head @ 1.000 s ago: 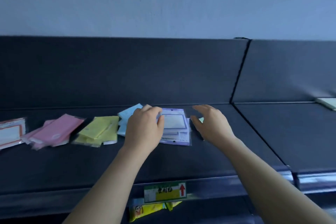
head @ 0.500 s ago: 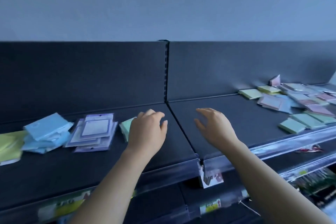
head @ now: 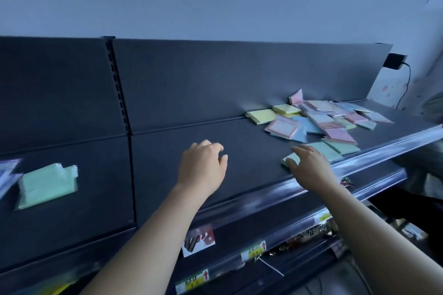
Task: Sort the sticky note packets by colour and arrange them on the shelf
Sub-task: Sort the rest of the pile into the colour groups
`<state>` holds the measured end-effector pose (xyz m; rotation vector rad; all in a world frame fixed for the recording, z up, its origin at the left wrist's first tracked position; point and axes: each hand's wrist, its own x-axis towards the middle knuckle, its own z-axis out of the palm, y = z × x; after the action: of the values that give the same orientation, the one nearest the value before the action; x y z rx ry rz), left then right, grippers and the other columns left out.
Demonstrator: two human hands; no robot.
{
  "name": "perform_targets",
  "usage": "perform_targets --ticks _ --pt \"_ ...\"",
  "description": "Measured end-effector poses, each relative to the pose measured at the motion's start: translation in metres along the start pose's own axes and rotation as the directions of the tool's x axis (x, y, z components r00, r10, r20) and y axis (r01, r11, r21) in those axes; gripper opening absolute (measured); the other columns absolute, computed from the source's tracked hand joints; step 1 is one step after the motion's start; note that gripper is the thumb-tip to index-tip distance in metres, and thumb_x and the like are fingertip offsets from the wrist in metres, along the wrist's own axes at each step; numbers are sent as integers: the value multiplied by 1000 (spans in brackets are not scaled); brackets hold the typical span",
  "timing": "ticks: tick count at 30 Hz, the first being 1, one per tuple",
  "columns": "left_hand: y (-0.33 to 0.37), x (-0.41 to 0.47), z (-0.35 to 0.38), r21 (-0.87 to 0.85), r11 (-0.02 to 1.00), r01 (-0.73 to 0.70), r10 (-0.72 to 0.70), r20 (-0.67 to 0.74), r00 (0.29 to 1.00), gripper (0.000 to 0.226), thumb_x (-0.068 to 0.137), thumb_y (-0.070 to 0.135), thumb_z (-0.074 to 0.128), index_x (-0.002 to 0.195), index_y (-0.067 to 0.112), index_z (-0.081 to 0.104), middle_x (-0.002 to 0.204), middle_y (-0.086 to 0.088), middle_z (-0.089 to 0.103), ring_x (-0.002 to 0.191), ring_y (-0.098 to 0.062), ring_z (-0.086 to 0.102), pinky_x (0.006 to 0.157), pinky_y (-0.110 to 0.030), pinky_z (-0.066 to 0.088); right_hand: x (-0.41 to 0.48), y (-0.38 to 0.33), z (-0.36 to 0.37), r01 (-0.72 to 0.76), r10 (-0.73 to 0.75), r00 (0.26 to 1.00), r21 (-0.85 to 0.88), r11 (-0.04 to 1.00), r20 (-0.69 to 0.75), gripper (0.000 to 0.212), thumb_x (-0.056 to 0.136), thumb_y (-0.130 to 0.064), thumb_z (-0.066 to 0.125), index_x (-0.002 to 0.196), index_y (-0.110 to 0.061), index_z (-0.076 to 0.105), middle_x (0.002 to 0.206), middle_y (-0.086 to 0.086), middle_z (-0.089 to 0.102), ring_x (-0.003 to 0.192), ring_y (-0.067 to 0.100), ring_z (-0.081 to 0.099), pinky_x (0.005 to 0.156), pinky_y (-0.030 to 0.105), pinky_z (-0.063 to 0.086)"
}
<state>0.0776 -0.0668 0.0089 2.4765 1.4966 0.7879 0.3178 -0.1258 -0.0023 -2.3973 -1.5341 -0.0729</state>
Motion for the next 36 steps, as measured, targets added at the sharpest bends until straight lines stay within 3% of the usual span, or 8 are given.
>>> perform_targets --ticks 3,6,12,19,23,26,31,36 --pt "18 17 19 6 1000 -24 24 46 999 31 98 35 47 121 22 62 117 2 62 105 -23 53 88 -33 44 17 35 10 -109 114 991 -67 992 70 55 96 -41 41 144 -15 36 149 12 36 139 28 28 113 41 23" --pt "29 34 35 3 999 -53 52 83 995 31 98 35 47 121 21 61 116 1 62 104 -23 53 89 -35 45 31 54 18 -197 205 968 -73 978 142 62 94 -56 34 138 -14 39 142 15 41 135 30 32 112 44 24" --pt "41 62 64 -58 996 -64 73 165 984 32 98 36 48 123 20 61 117 0 61 106 -22 52 91 -34 45 44 39 23 -107 114 990 -91 990 77 56 95 -57 33 131 -20 53 132 12 51 124 31 42 105 39 30" --pt "57 78 84 -22 1000 1 6 279 960 40 93 46 51 119 17 61 118 -4 57 107 -27 51 89 -35 45 55 13 27 19 -27 997 111 994 72 39 96 -47 41 118 -26 65 120 7 54 117 30 43 96 36 38" --pt "67 82 89 152 988 30 -86 374 923 56 87 61 52 127 22 53 130 -2 46 116 -28 44 96 -37 42 74 33 20 -102 86 987 109 989 135 50 93 -47 48 134 -18 50 136 10 48 125 33 36 100 38 33" --pt "72 85 88 143 981 130 -178 400 899 56 85 58 58 128 24 49 133 -1 44 119 -27 43 97 -38 41 82 42 22 -114 95 973 81 990 209 55 88 -52 53 129 -16 48 131 11 52 122 33 40 96 38 35" --pt "82 75 82 -105 939 328 -272 357 894 44 81 30 74 114 20 46 116 0 53 101 -22 51 79 -33 44 88 46 24 -92 11 976 367 926 217 78 78 -39 73 143 -14 37 137 10 46 124 29 44 100 34 39" --pt "77 58 76 -138 924 357 -311 270 911 52 89 18 64 134 18 39 134 -2 40 108 -21 50 82 -25 37 88 41 15 -60 -108 974 683 728 200 69 78 -8 72 139 -12 41 114 2 60 95 17 58 76 24 44"
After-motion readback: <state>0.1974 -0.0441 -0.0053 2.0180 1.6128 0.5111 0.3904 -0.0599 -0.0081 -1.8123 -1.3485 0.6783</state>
